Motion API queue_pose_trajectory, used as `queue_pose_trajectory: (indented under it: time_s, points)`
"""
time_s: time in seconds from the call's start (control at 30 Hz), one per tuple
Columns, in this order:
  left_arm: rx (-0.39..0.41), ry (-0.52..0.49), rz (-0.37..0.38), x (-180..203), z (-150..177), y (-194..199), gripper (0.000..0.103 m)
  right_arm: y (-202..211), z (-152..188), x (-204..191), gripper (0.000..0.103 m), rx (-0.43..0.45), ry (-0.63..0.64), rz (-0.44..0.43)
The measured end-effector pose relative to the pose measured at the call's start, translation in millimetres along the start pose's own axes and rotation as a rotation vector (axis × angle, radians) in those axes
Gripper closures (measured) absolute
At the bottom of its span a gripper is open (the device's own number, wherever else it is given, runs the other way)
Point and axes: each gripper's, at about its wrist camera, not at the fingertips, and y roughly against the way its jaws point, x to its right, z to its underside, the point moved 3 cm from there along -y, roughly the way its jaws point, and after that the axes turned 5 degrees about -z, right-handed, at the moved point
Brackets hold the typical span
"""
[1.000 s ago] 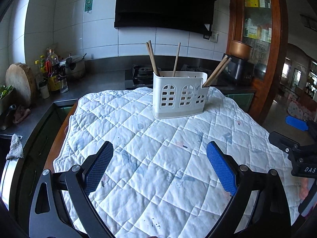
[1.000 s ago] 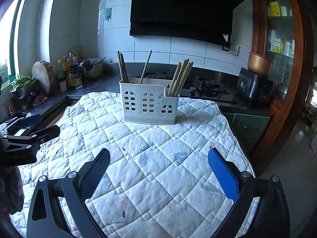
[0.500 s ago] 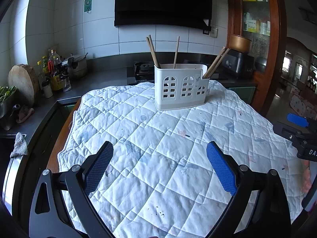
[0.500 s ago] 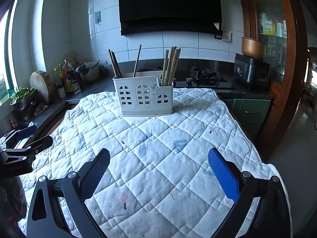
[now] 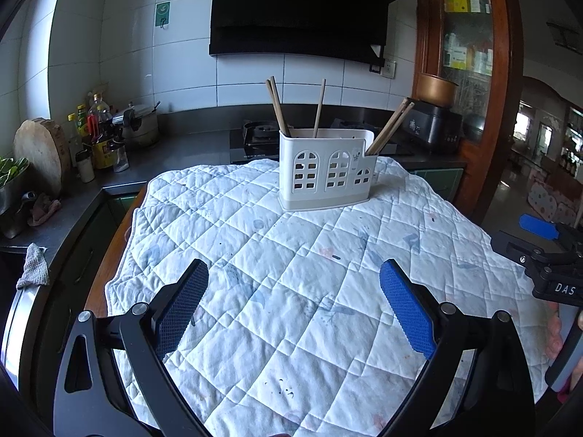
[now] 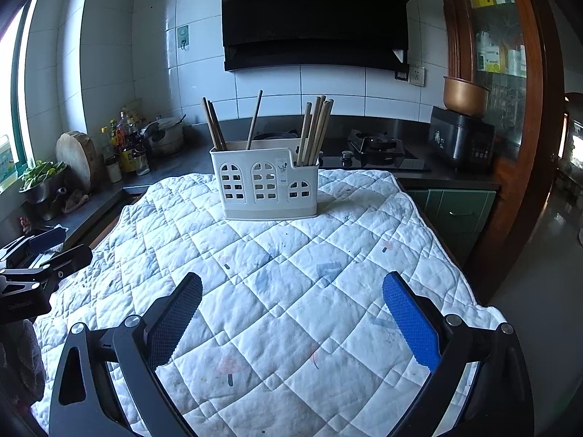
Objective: Organize utensils
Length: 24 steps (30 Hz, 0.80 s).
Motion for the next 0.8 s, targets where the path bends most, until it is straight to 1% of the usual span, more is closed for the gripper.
queue_pose_trajectory:
  time_s: [0.47, 0.8]
  points:
    - [0.003, 0.000, 0.007, 2.4, -0.3, 4.3, 0.009, 2.0, -0.4, -3.0, 0.007, 0.005, 0.006, -0.011]
    - [0.003, 0.004, -0.003, 2.2, 1.8, 4.9, 0.009, 2.4, -0.4, -6.4, 0.007, 0.005, 0.018, -0.017]
